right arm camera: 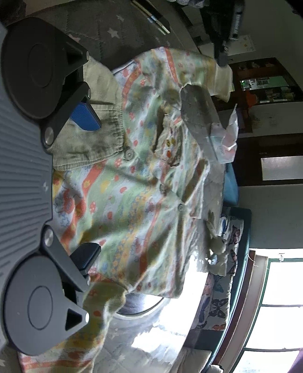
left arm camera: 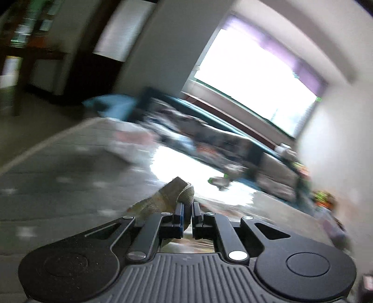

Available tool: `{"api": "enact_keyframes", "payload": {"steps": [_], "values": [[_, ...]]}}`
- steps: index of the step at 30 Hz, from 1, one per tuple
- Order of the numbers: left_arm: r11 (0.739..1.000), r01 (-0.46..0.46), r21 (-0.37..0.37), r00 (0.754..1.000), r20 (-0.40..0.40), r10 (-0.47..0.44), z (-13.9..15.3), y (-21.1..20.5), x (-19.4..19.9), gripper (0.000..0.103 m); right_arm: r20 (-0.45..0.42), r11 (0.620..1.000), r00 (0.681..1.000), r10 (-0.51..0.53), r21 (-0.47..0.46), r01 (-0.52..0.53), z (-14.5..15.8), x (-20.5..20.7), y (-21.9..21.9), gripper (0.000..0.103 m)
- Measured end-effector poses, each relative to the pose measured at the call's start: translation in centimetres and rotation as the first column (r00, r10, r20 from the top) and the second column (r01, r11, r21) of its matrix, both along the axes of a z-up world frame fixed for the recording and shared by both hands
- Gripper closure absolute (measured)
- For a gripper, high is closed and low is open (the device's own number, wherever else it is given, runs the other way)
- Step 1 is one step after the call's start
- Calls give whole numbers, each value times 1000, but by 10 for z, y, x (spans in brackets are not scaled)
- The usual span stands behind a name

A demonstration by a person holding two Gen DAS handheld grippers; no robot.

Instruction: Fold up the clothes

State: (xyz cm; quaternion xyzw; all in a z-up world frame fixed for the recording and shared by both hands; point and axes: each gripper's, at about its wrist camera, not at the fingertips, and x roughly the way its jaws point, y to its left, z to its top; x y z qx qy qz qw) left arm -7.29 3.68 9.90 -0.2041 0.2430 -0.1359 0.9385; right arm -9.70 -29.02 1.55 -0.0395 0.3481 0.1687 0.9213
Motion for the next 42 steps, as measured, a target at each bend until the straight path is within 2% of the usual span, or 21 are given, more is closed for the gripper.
{"api": "enact_keyframes", "payload": {"steps": [3,7,13,18,21,22,23,25,28,32,35,37,42], "values": [[991,135,-18,991,5,-135,4,-40,3,96,8,1000,1000,-14,11,14,4,1,-4,0],[963,269,-8,963,-2,-269,1,-88,7,96,15,998,999,-50,28,49,8,1,-15,0],[928,372,-9,927,-38,-372,-15,-133,13,96,27,993,993,-117,24,116,10,-3,-34,0],[885,466,23,883,-82,-463,-32,-165,9,96,28,986,986,-164,36,163,11,-5,-48,0],[855,518,29,851,-117,-512,-45,-172,4,89,29,981,981,-190,34,189,12,-6,-55,0],[848,529,28,844,-124,-523,-48,-172,2,80,29,980,980,-198,33,197,12,-7,-58,0],[845,535,26,840,-127,-528,-49,-169,1,66,30,978,978,-205,35,204,14,-6,-60,0],[850,526,32,846,-122,-519,-49,-159,-3,54,31,976,976,-217,42,216,17,-5,-62,0],[878,473,69,879,-111,-464,-47,-138,0,54,34,978,978,-205,39,204,19,2,-58,0],[925,363,114,929,-126,-349,-50,-103,8,54,34,986,986,-164,15,163,17,17,-42,0],[948,273,163,957,-149,-250,-54,-80,15,54,28,992,992,-127,-10,127,14,33,-27,0],[956,218,198,968,-167,-187,-58,-67,20,54,21,994,994,-109,-30,109,12,45,-17,0],[956,149,254,971,-219,-94,-70,-55,37,54,0,993,996,-85,-83,84,3,69,4,0]]}}
